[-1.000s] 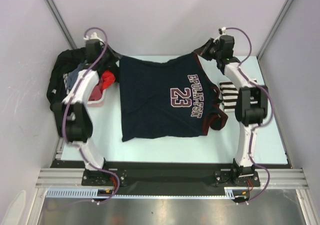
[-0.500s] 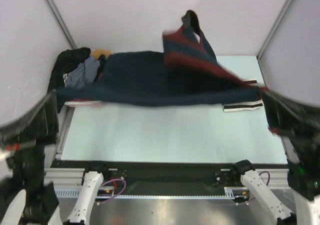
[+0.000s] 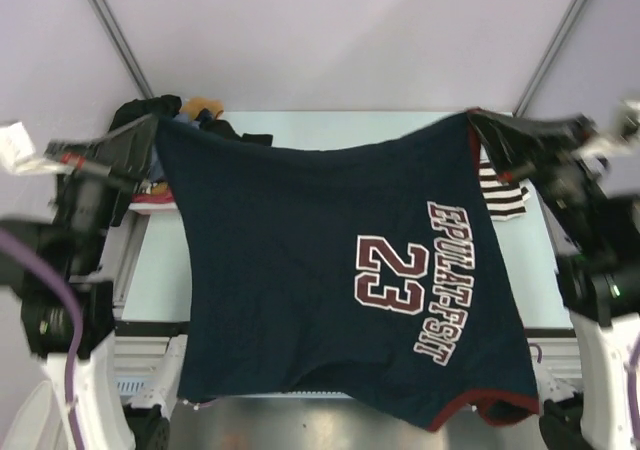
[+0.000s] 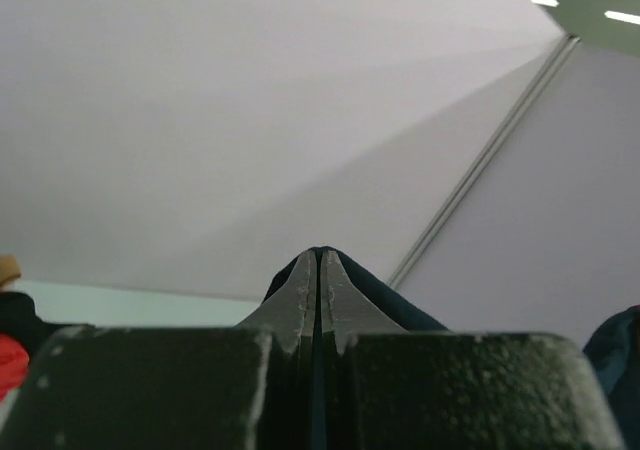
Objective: Fold and stack the tank tops
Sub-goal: Flatten the tank top out
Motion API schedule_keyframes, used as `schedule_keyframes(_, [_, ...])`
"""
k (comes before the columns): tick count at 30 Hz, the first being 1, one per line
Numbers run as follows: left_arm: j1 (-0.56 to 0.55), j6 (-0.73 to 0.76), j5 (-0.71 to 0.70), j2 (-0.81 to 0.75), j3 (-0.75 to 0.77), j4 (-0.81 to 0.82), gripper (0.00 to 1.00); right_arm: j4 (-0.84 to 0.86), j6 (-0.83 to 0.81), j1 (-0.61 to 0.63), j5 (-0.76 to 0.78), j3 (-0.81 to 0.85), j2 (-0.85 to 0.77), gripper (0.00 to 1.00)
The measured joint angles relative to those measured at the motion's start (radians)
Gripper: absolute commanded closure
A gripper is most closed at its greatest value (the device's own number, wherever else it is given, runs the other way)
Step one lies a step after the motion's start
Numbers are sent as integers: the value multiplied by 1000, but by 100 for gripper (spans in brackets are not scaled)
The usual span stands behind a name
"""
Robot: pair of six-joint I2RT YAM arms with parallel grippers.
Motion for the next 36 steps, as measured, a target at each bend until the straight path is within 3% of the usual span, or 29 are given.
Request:
schedule_keyframes(6, [0,-12,32,181,29,-28,100,-88,0,-1,18,45,220,100])
schedule_keyframes(11, [0,-17,36,187,51,-66,100,-134,4,-1,21,63,263,100])
schedule_keyframes(16, [0,-8,28,108,93,-71,100,-135,3,-1,21,81,192,100])
schedule_keyframes(24, [0,1,11,-117,108,-73,100,-136,-3,-1,-11,82,-41,100])
schedule_keyframes(29, [0,-1,13,-177,141,-106,100,-132,-1,-2,-39,90,-183,100])
schedule_keyframes(36, [0,-2,19,-135,144,-146,100,-164,1,-9,-30,152,-128,100])
